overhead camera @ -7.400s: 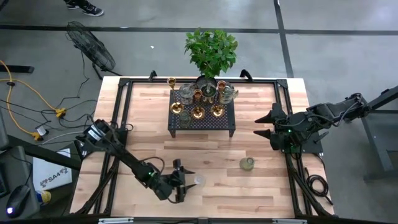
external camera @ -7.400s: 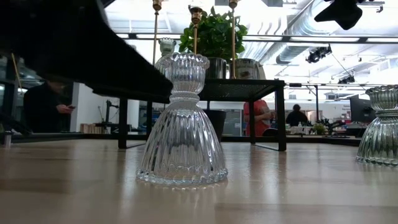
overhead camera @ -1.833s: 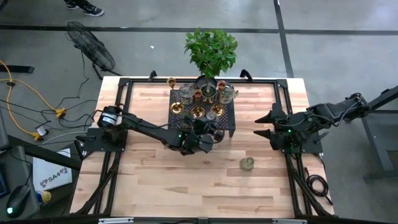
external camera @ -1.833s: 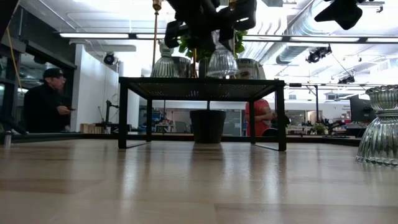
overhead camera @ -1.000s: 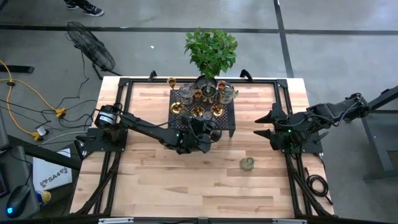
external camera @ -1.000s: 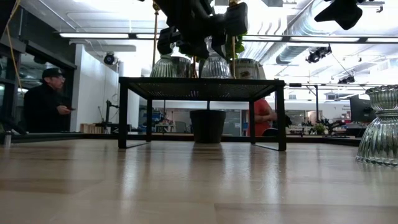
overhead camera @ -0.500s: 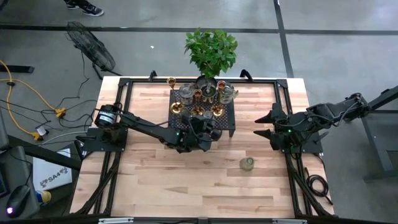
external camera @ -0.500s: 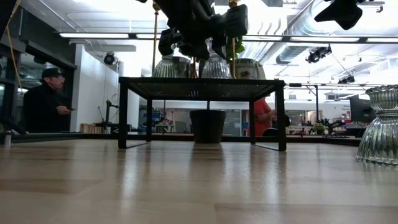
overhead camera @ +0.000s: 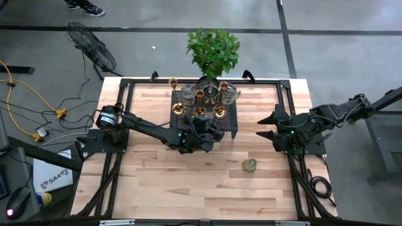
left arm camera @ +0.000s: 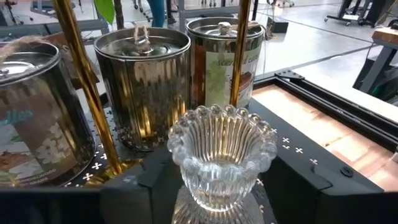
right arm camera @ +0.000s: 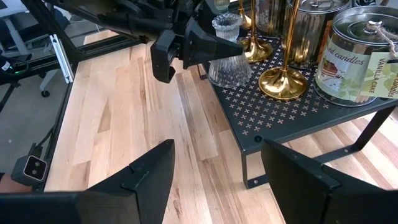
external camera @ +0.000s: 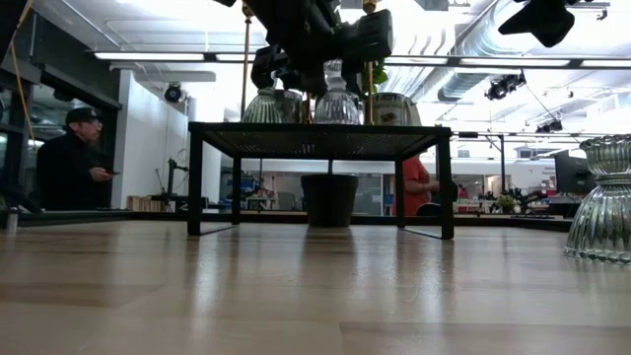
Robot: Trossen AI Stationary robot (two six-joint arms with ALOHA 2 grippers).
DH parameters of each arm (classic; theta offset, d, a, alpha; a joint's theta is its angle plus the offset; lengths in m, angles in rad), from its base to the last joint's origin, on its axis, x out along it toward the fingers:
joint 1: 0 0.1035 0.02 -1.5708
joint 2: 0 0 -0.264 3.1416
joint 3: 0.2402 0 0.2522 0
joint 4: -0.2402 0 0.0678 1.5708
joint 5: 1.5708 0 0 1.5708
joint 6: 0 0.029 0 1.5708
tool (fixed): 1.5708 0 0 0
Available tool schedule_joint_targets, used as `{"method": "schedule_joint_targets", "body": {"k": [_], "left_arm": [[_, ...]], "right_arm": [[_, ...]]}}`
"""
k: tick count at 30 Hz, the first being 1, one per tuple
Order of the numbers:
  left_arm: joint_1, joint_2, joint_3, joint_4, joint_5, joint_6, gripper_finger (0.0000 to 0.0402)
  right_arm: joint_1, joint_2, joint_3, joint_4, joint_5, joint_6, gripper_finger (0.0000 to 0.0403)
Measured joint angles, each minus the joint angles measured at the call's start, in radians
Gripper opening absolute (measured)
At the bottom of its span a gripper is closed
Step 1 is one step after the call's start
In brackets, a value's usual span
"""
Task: Pick & Place candle stick holders
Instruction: Put the transparent candle holder on the shelf aligned with the green candle holder
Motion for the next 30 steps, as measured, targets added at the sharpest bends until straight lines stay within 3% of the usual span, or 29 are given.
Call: {"method": "schedule_joint_targets", "body": {"k": [6, 18, 30], "left_arm": [[0.000, 0.000, 0.000, 0.002, -0.020, 0.000, 0.0233], [0.000, 0.000, 0.000, 0.036, -0.082, 0.013, 0.0234], [0.000, 0.000, 0.000, 0.153, -0.109, 0.194, 0.0234]], "right_arm": [[0.000, 0.000, 0.000, 0.000, 0.000, 0.000, 0.0233], [0.000, 0.000, 0.000, 0.000, 0.000, 0.000, 0.0233], [0.000, 0.000, 0.000, 0.000, 0.000, 0.000, 0.0233]]}}
